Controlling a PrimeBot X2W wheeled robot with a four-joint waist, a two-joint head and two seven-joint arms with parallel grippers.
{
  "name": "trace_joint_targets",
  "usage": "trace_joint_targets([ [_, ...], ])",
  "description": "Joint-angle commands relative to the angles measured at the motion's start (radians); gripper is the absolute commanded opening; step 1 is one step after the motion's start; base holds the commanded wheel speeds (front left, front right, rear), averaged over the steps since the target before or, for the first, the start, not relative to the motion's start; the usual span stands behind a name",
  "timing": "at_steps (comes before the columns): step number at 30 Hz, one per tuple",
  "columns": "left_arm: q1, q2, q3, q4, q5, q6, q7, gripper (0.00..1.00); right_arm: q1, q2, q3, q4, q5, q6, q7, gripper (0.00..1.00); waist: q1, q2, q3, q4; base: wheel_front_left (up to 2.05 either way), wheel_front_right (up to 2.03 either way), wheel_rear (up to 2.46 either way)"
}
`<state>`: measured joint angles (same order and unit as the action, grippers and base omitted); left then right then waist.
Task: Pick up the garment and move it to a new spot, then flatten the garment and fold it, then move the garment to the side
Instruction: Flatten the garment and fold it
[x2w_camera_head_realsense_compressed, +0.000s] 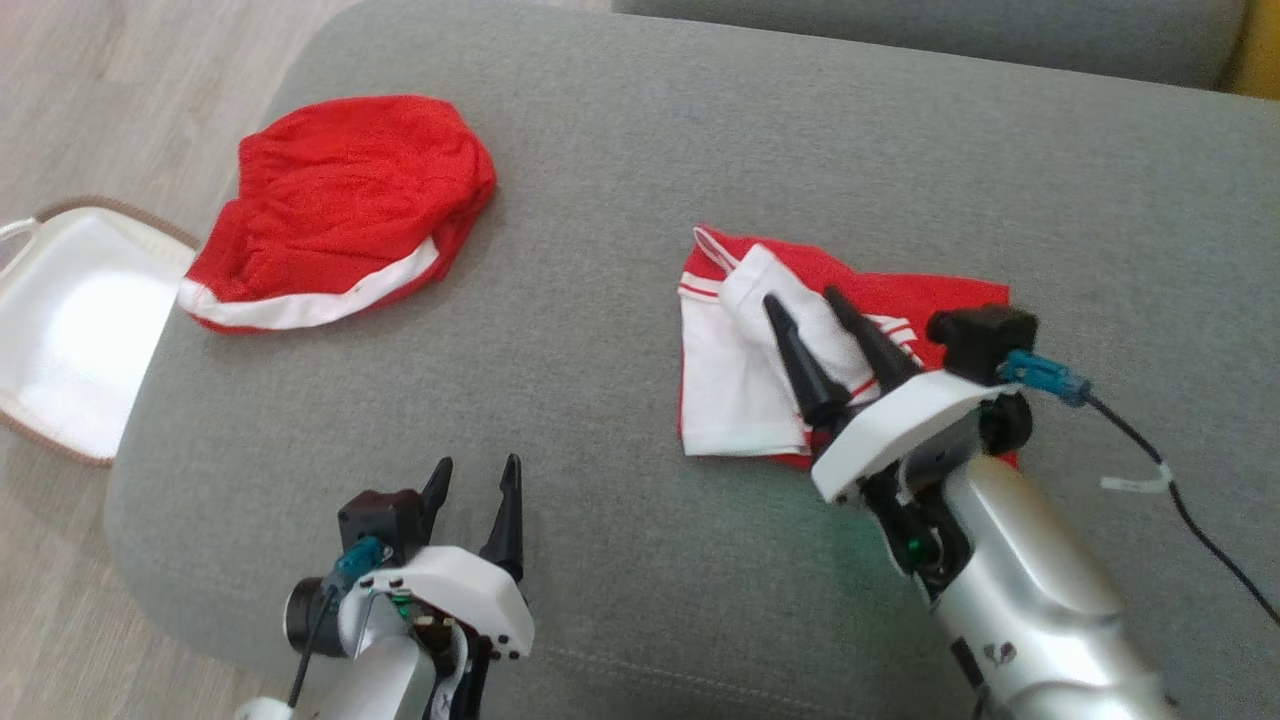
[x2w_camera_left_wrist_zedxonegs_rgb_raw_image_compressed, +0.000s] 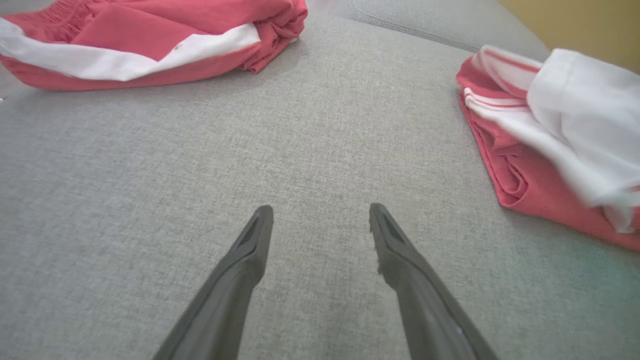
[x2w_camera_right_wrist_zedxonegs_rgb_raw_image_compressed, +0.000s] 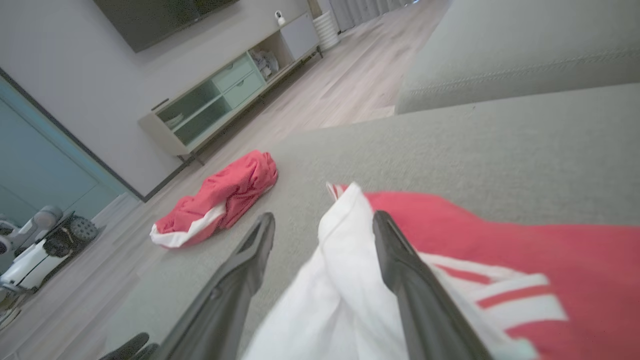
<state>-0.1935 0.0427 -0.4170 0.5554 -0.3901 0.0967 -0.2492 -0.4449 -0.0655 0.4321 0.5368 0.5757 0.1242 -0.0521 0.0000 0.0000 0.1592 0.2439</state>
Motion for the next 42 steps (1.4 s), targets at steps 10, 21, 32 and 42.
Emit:
trace_joint_targets([
  [10,-0.011,0.008,0.054,-0.049,0.019,0.012,-0.013,1.0,-0.016,0.015,-0.207,0.081,-0.133,0.007,-0.178,1.0,0.0,0.0,-0.026,-0.111,0.0,0.0,0.0],
  [21,-0.001,0.008,0.112,-0.082,0.078,0.033,-0.013,1.0,0.06,0.015,-0.422,0.088,-0.282,0.007,-0.207,1.0,0.0,0.0,-0.035,-0.198,0.0,0.0,0.0],
  [32,0.07,0.008,0.178,-0.127,0.138,0.048,-0.013,1.0,0.168,0.015,-0.452,0.032,-0.369,0.007,-0.209,1.0,0.0,0.0,-0.084,-0.247,0.0,0.0,0.0],
  [42,0.116,0.008,0.201,-0.16,0.157,0.048,-0.013,1.0,0.213,0.015,-0.42,0.017,-0.372,0.007,-0.21,1.0,0.0,0.0,-0.092,-0.245,0.0,0.0,0.0],
])
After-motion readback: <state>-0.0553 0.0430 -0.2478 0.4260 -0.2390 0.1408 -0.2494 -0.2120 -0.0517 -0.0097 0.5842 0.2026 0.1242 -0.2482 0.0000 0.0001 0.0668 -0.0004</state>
